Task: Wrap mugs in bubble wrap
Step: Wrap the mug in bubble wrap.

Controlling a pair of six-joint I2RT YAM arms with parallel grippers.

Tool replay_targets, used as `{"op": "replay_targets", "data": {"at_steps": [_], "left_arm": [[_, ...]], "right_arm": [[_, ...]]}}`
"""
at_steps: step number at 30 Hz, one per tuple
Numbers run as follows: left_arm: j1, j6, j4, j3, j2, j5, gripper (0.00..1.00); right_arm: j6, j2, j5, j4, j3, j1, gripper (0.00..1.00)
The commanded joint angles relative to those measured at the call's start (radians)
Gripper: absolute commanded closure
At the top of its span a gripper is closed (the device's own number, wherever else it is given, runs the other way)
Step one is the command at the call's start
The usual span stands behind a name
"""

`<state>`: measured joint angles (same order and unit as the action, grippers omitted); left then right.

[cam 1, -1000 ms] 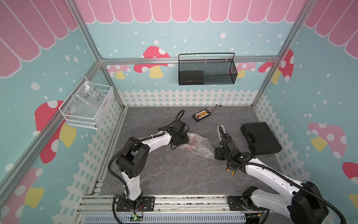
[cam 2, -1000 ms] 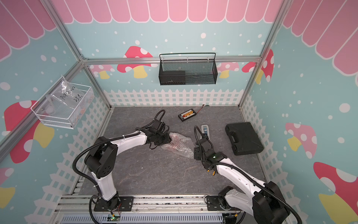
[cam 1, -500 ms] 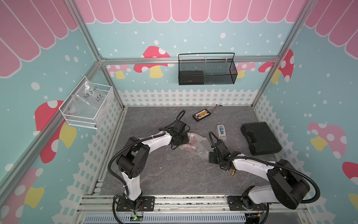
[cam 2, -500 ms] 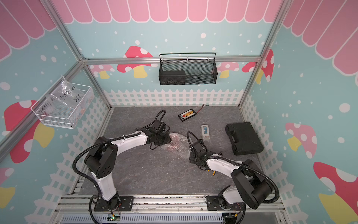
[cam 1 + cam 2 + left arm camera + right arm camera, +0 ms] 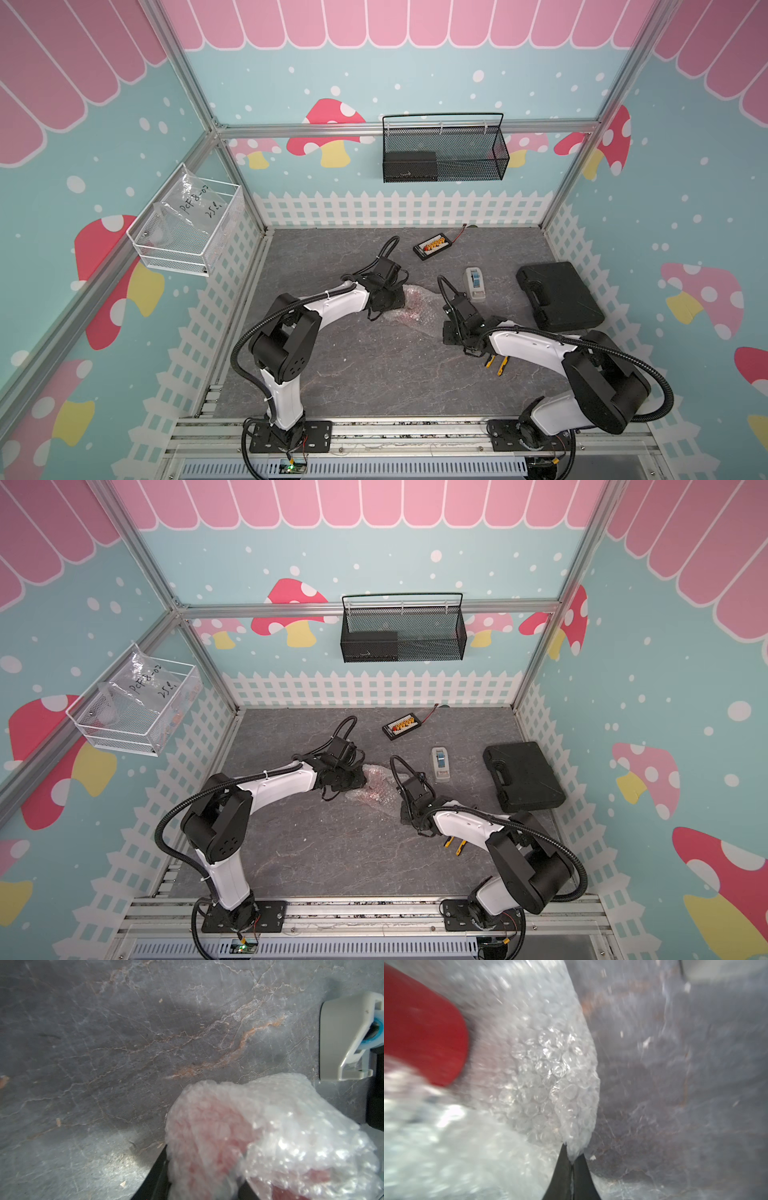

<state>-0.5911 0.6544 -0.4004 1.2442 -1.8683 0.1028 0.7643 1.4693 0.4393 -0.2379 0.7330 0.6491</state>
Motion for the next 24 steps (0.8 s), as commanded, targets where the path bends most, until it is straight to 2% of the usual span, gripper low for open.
{"op": "replay_targets", "data": {"at_steps": [1, 5, 8, 13, 19, 24], "left_arm": [[-0.007, -0.026, -0.136, -0.014, -0.011, -0.053, 0.7], [-0.017, -0.033, -0.149, -0.007, -0.019, -0.061, 0.75], [-0.025, -0.039, -0.166, 0.011, -0.031, -0.064, 0.79], [-0.035, -0.029, -0.172, 0.033, -0.035, -0.045, 0.8], [-0.037, 0.003, -0.136, 0.049, -0.021, 0.036, 0.79], [-0.033, 0.057, -0.042, 0.01, 0.025, 0.132, 0.76]], "right_arm": [[-0.091, -0.046, -0.058, 0.021, 0.097, 0.005, 1.0], [-0.14, -0.038, 0.064, 0.168, 0.148, 0.005, 1.0], [-0.12, -0.028, 0.16, 0.318, 0.151, 0.009, 1.0], [-0.054, 0.026, 0.283, 0.498, 0.151, 0.022, 1.0], [-0.015, 0.126, 0.348, 0.572, 0.115, 0.054, 1.0], [-0.015, 0.181, 0.314, 0.569, 0.064, 0.054, 1.0]]}}
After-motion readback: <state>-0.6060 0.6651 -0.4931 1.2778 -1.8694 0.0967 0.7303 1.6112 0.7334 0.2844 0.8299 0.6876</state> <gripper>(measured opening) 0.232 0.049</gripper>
